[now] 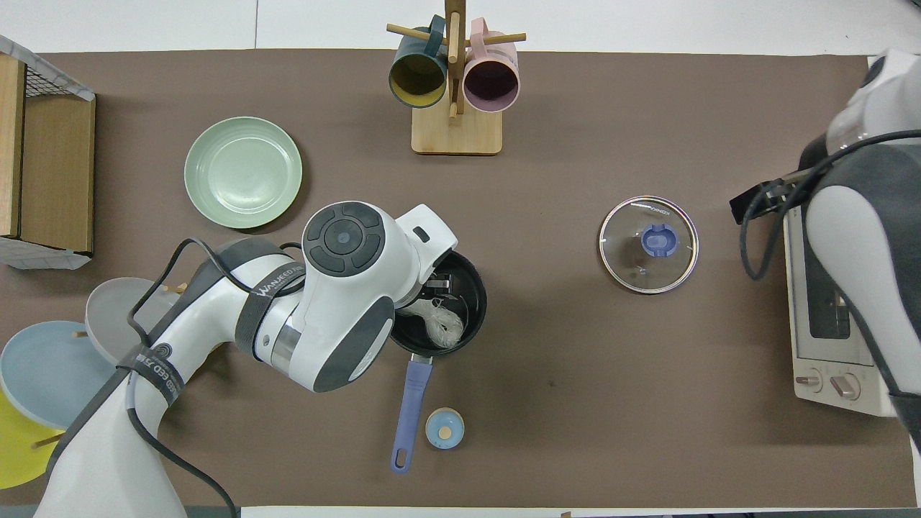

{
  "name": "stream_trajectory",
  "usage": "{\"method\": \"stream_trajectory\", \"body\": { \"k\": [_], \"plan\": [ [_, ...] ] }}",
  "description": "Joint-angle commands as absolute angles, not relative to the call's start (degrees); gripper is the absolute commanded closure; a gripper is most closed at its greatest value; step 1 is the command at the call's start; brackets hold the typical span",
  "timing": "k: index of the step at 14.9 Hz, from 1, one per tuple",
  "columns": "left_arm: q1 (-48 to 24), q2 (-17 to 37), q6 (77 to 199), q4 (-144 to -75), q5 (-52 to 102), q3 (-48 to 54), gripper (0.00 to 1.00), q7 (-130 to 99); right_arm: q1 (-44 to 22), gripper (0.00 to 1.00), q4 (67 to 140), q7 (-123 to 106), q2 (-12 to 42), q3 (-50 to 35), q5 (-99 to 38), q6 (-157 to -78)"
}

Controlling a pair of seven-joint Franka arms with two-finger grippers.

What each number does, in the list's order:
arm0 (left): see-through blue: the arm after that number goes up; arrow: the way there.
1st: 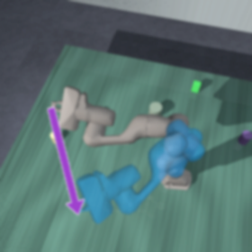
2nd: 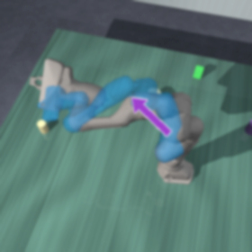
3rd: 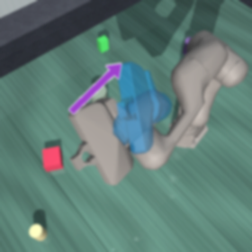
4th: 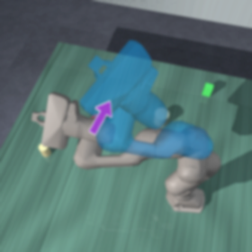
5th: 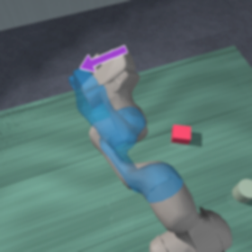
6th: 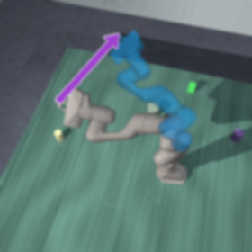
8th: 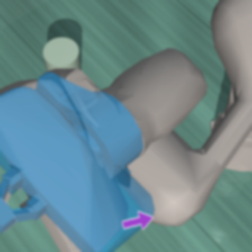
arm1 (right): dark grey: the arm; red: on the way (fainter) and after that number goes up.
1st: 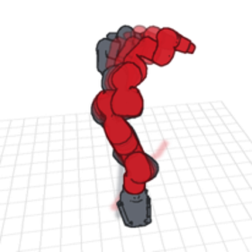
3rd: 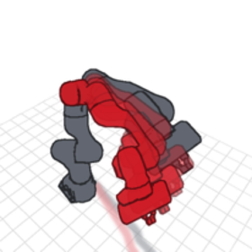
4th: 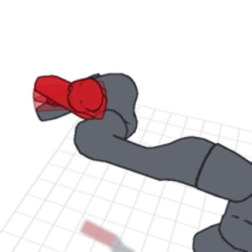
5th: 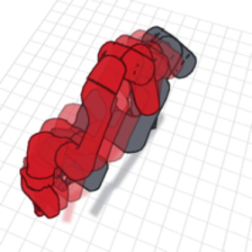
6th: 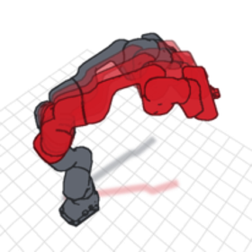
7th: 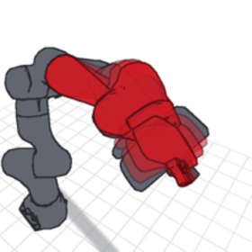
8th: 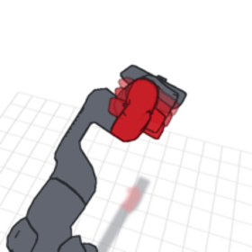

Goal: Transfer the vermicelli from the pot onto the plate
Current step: 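Grasp the white vermicelli in the pot with the left gripper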

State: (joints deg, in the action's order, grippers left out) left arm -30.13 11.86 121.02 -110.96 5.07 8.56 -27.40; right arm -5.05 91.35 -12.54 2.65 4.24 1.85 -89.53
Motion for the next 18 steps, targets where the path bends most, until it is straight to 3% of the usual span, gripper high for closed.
{"method": "stream_trajectory", "body": {
  "k": [1,11,12,13,15,16,18],
  "plan": [
    [-32.25,12.30,124.62,-112.94,5.89,7.47,0.00,-29.26,-3.52,0.00,92.55,-11.16,1.15,3.69,2.72,-86.58],
    [-34.63,15.38,128.15,-113.82,5.89,7.38,0.00,-31.55,-2.46,0.00,93.52,-9.93,0.26,3.69,2.46,-86.22],
    [-34.72,15.38,128.06,-113.73,5.71,7.38,0.06,-31.55,-2.46,0.00,93.52,-9.93,0.09,3.69,2.11,-86.22],
    [-34.89,15.38,128.14,-113.73,5.54,7.38,0.25,-31.38,-2.55,0.00,93.52,-9.84,0.00,3.69,2.11,-86.22],
    [-35.42,15.38,127.97,-113.82,5.45,7.29,0.69,-31.29,-2.46,0.00,93.52,-10.02,-0.26,3.69,2.02,-86.13],
    [-35.42,15.38,127.79,-113.82,5.45,7.29,0.98,-31.12,-2.46,0.00,93.69,-10.02,-0.61,3.87,2.11,-85.96],
    [-35.42,15.38,127.88,-113.56,5.36,7.29,1.00,-30.94,-1.15,0.00,93.87,-10.11,-1.05,3.87,2.11,-85.87]
  ]
}}
